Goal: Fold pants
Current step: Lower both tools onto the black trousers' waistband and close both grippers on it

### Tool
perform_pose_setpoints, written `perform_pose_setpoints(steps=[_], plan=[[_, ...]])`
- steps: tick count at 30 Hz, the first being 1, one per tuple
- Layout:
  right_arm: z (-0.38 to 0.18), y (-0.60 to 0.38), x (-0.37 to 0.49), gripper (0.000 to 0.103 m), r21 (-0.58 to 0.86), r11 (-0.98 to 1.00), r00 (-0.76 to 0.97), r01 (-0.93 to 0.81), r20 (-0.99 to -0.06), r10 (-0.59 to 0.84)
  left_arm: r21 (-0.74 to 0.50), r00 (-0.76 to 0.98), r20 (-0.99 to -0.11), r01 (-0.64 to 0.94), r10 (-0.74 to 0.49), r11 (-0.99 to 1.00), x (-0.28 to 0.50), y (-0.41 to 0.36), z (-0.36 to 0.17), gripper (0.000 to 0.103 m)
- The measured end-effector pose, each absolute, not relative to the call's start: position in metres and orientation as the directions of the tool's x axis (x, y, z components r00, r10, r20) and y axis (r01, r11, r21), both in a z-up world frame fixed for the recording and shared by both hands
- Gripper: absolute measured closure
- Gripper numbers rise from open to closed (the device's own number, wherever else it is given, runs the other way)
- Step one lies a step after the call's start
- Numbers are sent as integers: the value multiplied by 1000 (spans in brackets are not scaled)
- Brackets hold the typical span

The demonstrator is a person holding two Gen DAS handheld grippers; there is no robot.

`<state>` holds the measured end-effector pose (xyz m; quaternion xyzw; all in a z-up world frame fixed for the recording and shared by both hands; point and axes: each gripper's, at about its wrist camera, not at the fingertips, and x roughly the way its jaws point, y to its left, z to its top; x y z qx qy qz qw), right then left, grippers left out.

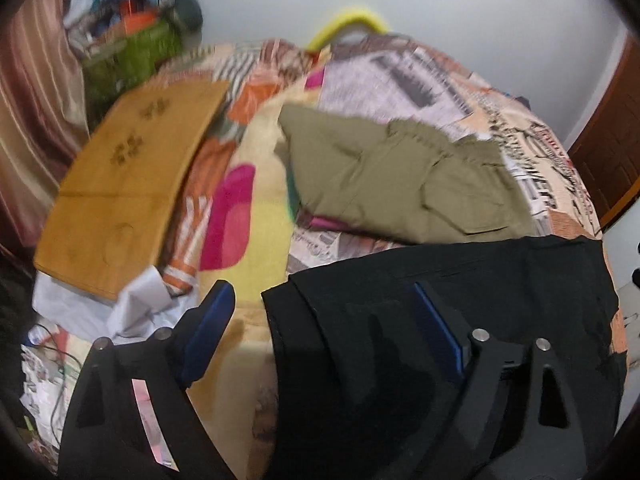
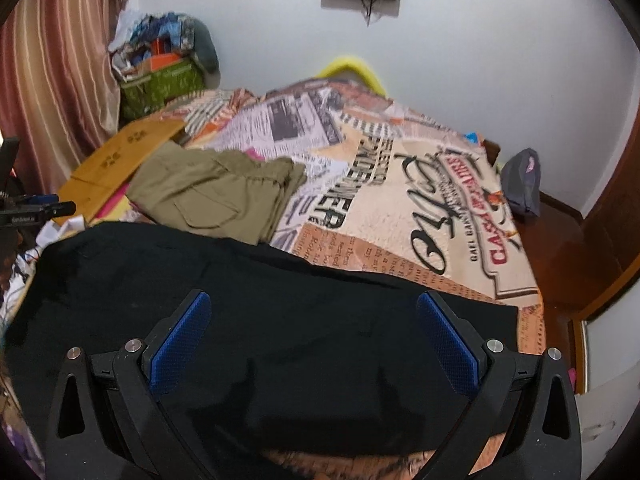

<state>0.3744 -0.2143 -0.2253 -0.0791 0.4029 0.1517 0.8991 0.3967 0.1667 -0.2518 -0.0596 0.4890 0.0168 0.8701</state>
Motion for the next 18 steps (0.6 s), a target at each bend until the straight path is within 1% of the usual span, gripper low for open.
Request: perform_pose_setpoints(steps=[5, 8, 10, 18], plan=[[-249, -212, 405, 2, -35, 925, 584, -379, -784, 209, -115, 438, -897, -113, -54, 987, 430, 188, -278, 14], [-259, -208, 418, 2, -46, 910, 563, -412, -798, 214, -156, 382, -919, -133, -95, 979, 445, 197, -296, 14], [-266, -206, 428, 2, -47, 901, 548, -431, -807, 220, -176, 348, -930, -132, -121, 976, 450, 197, -307, 14], [-284, -196, 458, 2, -27, 863, 479, -504, -840, 254, -184, 233, -960, -93, -158, 978, 445, 191, -330, 15]])
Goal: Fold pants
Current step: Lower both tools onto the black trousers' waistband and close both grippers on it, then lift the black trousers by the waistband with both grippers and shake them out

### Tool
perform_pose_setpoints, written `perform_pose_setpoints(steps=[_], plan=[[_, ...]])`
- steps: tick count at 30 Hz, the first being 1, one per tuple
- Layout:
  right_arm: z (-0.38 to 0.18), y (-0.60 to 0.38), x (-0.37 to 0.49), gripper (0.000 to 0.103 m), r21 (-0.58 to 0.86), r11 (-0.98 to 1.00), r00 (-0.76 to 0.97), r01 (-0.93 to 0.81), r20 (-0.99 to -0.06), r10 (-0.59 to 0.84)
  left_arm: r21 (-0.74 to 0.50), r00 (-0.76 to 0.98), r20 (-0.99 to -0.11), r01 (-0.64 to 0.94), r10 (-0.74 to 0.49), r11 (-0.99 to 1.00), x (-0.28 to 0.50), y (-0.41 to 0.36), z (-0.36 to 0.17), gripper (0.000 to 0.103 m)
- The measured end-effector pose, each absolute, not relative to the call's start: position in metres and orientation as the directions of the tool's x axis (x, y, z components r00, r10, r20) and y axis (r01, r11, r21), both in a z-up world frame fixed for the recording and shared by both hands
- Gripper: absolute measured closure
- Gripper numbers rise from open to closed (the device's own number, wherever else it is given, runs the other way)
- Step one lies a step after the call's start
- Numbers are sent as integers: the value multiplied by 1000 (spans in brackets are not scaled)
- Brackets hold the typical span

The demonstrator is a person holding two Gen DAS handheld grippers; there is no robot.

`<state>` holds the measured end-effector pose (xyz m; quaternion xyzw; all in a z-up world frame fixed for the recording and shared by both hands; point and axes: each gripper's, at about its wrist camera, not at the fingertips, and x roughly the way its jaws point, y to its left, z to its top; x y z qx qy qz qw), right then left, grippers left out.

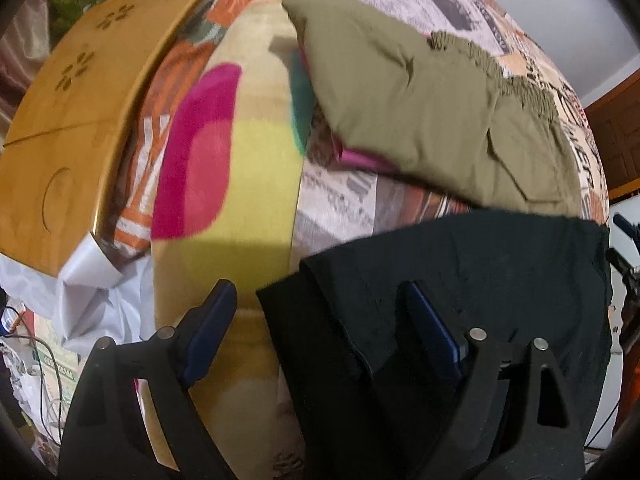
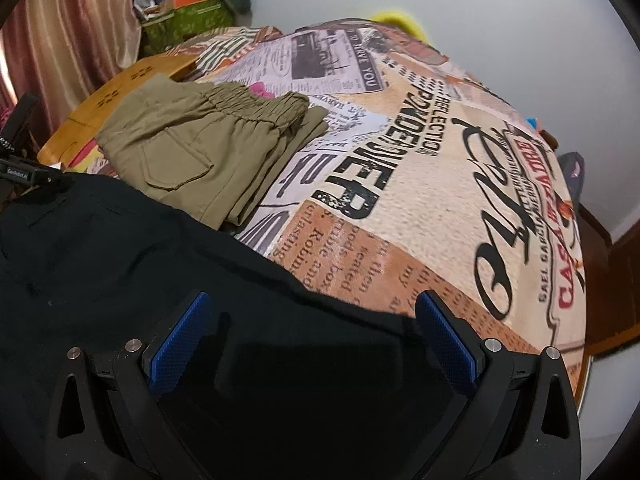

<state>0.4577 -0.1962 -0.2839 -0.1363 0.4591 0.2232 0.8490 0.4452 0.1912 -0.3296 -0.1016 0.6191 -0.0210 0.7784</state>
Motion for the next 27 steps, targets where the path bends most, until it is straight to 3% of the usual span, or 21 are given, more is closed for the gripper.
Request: perform_pose_setpoints(steps=[4, 8, 10, 13, 15, 20, 27], plan=[[-294, -190, 471, 2, -33, 852, 448, -523, -861, 241, -207, 217, -959, -90, -183, 974, 445, 191, -338, 16], [-308, -181, 476, 9, -48, 834, 417, -550, -881, 224, -249, 226, -947, -71, -228, 966, 447, 190, -335, 47], [-308, -178, 473, 14, -65, 818, 430, -571, -873, 230, -236, 236, -947, -56, -217, 970, 447, 187, -332, 54], [-305, -178, 466, 39, -36, 804, 418, -594, -867, 270, -182, 257, -952, -35, -167, 983, 447, 178, -324, 65], [-304, -176, 462, 61, -18, 792, 405, -610, -867, 292, -163, 276, -950, -28, -149, 986, 444, 175, -318, 70], [-300, -177, 459, 89, 0, 816, 412, -578, -863, 291, -121, 323, -940, 0, -114, 993, 438, 170, -300, 82], [-281, -184, 449, 95, 56, 838, 430, -544, -839, 334, -61, 385, -920, 32, -68, 998, 425, 160, -266, 88]])
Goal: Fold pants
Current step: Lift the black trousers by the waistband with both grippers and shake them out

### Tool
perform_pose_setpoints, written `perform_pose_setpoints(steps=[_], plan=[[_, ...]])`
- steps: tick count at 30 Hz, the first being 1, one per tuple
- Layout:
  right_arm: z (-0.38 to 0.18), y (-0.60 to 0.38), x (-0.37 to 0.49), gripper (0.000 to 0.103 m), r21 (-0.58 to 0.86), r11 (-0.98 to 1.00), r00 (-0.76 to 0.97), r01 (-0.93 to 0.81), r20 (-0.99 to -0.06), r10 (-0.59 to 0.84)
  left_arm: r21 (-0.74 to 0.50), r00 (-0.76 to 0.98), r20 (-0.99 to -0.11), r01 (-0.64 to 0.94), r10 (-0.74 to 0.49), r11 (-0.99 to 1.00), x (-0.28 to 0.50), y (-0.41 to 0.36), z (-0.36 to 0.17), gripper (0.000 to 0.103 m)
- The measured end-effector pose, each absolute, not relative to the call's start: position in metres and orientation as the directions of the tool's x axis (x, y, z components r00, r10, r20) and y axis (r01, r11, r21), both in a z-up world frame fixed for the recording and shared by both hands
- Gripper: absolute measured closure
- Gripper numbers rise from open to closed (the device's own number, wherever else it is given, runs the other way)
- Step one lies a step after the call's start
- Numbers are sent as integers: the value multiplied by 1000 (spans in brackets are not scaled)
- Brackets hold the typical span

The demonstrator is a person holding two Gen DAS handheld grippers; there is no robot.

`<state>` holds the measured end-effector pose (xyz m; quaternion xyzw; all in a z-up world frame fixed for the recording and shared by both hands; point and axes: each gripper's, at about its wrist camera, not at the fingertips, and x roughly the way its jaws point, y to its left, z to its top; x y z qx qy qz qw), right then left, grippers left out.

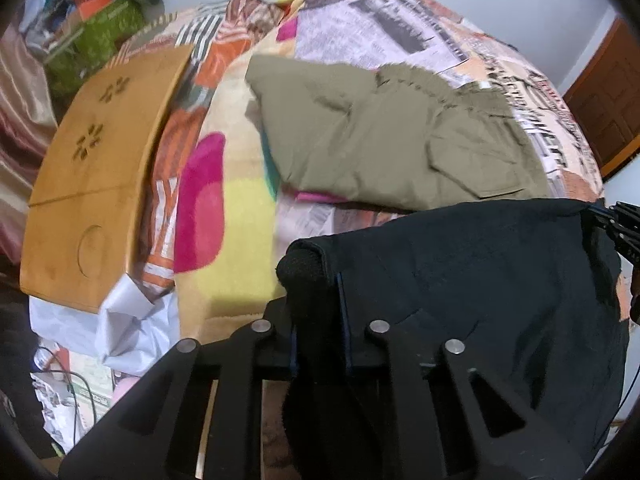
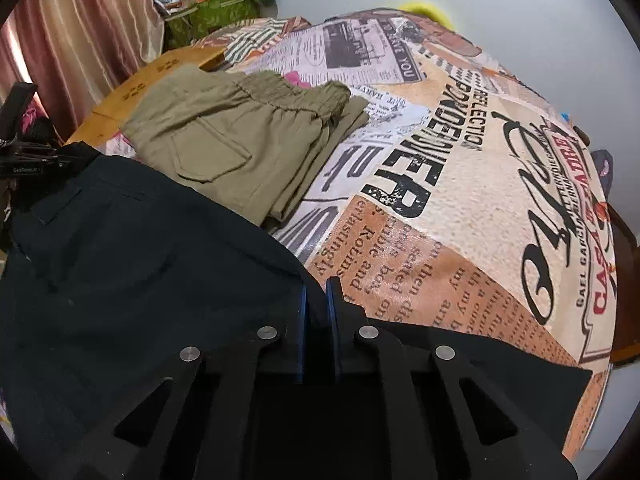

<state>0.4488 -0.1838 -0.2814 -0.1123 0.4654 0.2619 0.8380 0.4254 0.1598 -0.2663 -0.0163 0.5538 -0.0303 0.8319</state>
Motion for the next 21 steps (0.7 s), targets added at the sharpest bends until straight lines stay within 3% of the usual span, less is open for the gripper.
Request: perform_pose_setpoints(steps=[8, 21], plan=[[-239, -194, 424, 97, 62, 853, 506, -518, -782, 364, -21, 492, -869, 68, -51, 997, 405, 144, -208, 92], [-188, -211, 342, 98, 61, 860, 572, -507, -722, 389, -48, 596, -796, 108, -103, 993, 338, 138, -161, 93]])
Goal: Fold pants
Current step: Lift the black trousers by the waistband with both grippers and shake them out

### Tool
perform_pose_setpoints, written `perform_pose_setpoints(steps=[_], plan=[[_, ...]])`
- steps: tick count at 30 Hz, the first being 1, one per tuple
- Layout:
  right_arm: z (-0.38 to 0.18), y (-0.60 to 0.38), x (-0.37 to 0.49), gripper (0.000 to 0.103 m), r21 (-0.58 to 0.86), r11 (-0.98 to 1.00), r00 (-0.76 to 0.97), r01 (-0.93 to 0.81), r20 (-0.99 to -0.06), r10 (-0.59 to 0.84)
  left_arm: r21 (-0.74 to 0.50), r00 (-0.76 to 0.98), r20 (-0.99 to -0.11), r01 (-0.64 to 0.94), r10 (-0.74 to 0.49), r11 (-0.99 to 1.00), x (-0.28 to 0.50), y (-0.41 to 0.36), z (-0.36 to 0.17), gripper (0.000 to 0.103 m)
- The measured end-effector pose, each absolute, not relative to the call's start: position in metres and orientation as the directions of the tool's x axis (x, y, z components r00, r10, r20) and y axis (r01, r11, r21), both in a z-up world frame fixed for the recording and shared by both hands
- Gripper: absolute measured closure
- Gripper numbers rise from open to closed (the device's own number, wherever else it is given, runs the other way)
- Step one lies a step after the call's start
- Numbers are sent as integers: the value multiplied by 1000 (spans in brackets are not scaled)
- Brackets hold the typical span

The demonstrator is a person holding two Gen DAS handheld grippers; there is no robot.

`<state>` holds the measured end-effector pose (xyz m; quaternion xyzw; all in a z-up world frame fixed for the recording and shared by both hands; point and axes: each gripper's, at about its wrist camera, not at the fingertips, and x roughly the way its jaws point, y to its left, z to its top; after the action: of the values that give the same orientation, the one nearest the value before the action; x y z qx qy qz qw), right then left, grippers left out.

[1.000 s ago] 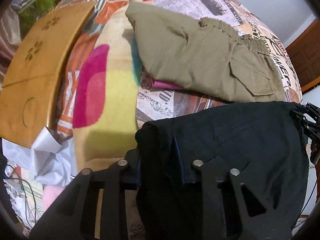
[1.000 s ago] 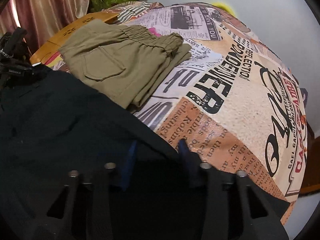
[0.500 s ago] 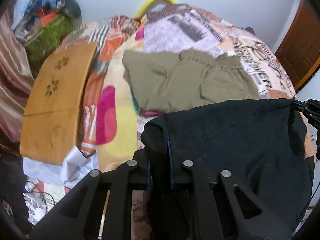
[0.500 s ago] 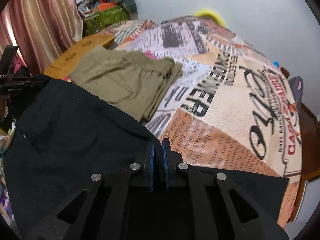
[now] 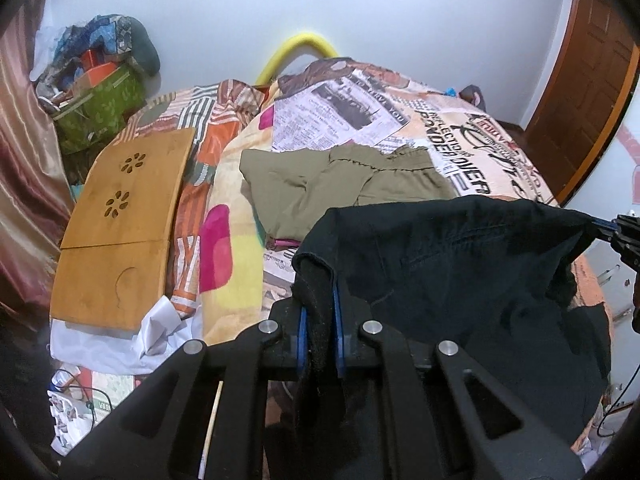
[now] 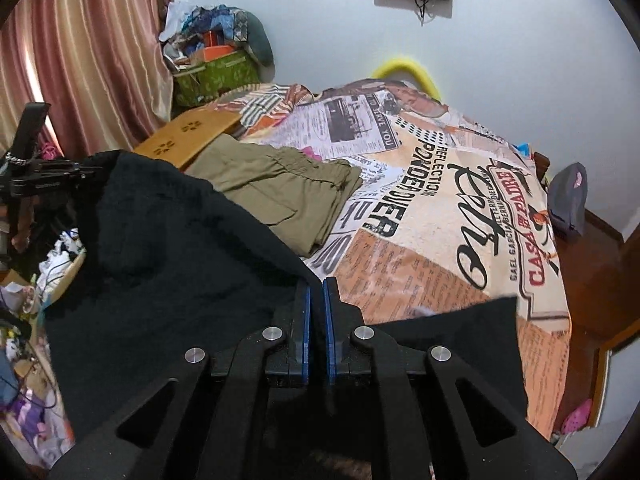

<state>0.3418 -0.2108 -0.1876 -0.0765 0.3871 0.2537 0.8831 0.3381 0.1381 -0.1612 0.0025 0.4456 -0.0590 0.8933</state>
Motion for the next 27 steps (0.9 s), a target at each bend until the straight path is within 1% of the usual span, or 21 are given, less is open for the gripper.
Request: perform_pose_setpoints(steps=[8, 14, 22, 27], plan=[[-172, -211, 276, 98, 48, 855, 595, -516, -698, 398, -42, 638, -762, 124, -112, 991, 278, 139, -146, 94], [-174, -215, 232, 98, 70, 853, 591, -517, -692, 415, -22, 655, -749, 125, -99, 992, 229, 143, -149, 94], [-195, -217, 181, 98, 115, 846, 560, -521, -703, 439, -34, 658, -747, 103, -94, 994, 169, 153, -170, 94], [-218, -215, 159, 98, 126, 847, 534, -517, -725, 434, -12, 659, -749, 94, -71, 996, 138, 151, -187, 94]])
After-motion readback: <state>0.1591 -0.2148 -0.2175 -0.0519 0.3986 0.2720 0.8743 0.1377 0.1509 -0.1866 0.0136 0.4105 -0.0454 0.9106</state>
